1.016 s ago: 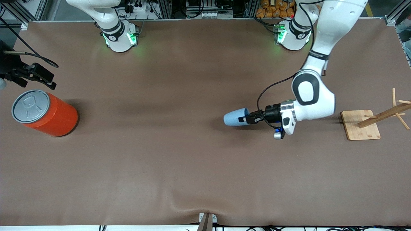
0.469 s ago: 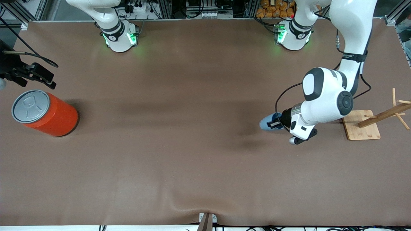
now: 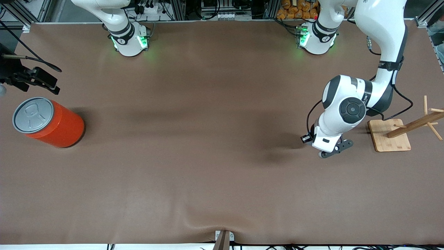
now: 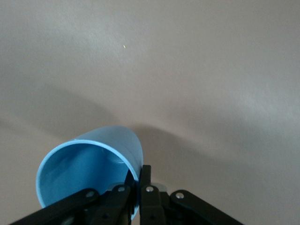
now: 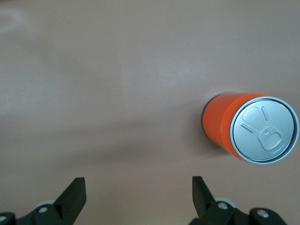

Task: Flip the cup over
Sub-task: 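Rotate the cup upright with the left gripper, then set the cup upright on the table and open the left gripper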

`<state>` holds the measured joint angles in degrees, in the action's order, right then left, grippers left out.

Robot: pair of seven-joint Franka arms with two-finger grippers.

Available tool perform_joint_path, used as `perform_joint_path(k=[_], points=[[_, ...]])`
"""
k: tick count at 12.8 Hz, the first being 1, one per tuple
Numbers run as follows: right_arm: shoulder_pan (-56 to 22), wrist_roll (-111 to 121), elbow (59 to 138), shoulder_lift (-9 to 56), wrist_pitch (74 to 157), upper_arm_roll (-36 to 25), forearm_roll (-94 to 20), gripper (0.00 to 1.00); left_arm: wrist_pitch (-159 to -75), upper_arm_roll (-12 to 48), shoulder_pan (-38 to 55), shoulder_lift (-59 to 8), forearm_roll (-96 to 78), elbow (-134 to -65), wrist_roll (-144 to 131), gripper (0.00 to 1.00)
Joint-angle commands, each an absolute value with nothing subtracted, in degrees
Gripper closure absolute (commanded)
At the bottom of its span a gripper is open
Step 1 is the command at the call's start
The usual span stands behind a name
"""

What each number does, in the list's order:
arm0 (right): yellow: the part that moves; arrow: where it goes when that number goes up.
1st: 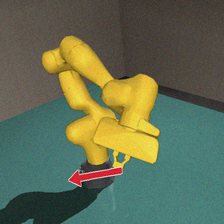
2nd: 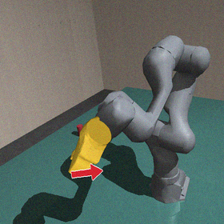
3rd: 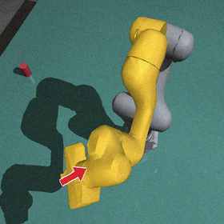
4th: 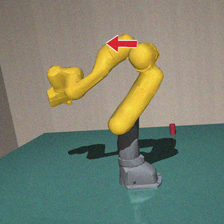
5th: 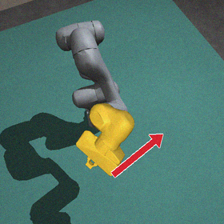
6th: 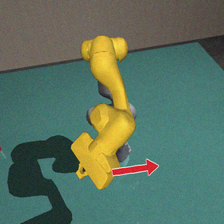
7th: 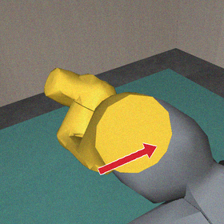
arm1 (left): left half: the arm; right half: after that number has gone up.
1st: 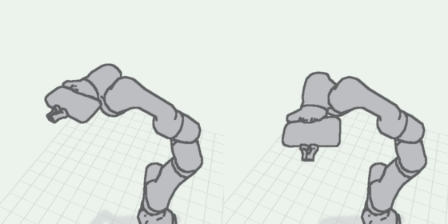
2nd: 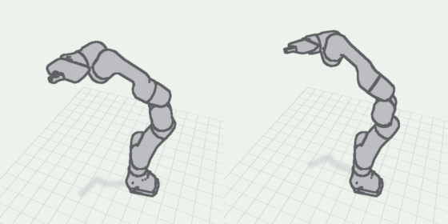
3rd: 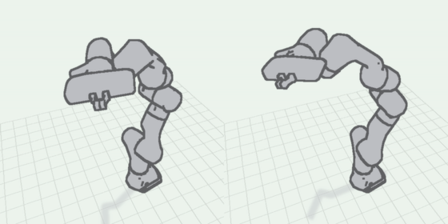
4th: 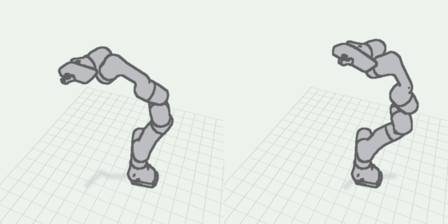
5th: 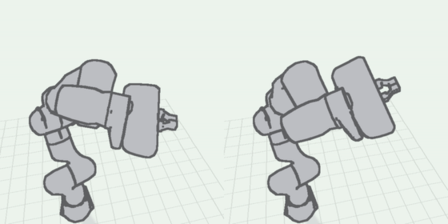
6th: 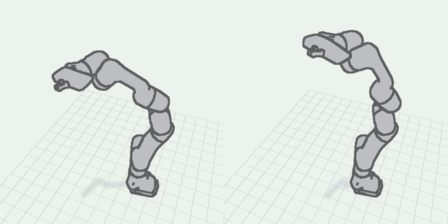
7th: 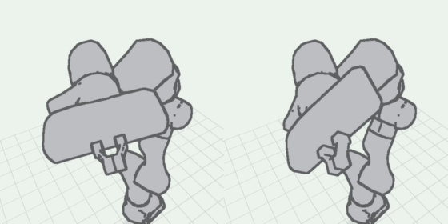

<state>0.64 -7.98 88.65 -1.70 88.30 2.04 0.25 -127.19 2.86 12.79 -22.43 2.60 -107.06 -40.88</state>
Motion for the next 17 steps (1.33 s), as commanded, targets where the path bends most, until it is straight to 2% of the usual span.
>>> perform_joint_path(k=[1,7,8,9,10,14,17], points=[[0.79,-8.79,87.8,-1.76,87.28,2.29,-0.35,0.0,-134.09,3.34,8.45,-23.11,5.53,-110.12,-41.22,1.0],[0.7,-8.79,87.8,-1.85,87.19,2.29,-0.44,0.0,-137.46,3.6,6.15,-24.52,5.8,-110.48,-41.31,1.0],[0.7,-8.79,87.89,-1.85,87.1,2.29,-0.44,0.0,-137.46,3.52,6.15,-24.78,5.8,-110.22,-41.22,0.9],[0.79,-8.79,87.89,-1.85,86.84,2.29,-0.44,0.0,-137.37,3.52,5.89,-24.79,5.8,-110.04,-41.13,0.56],[0.79,-8.7,87.89,-1.85,86.84,2.29,-0.53,0.0,-137.37,3.6,5.02,-24.61,5.89,-109.87,-40.78,0.01],[0.79,-8.7,87.89,-1.85,86.84,2.29,-0.62,0.0,-135.97,3.87,4.66,-20.67,5.28,-108.28,-38.06,0.0],[0.79,-8.7,87.89,-1.93,86.75,2.29,-0.7,0.0,-125.46,3.87,4.66,-18.55,5.19,-102.77,-38.06,0.0]])
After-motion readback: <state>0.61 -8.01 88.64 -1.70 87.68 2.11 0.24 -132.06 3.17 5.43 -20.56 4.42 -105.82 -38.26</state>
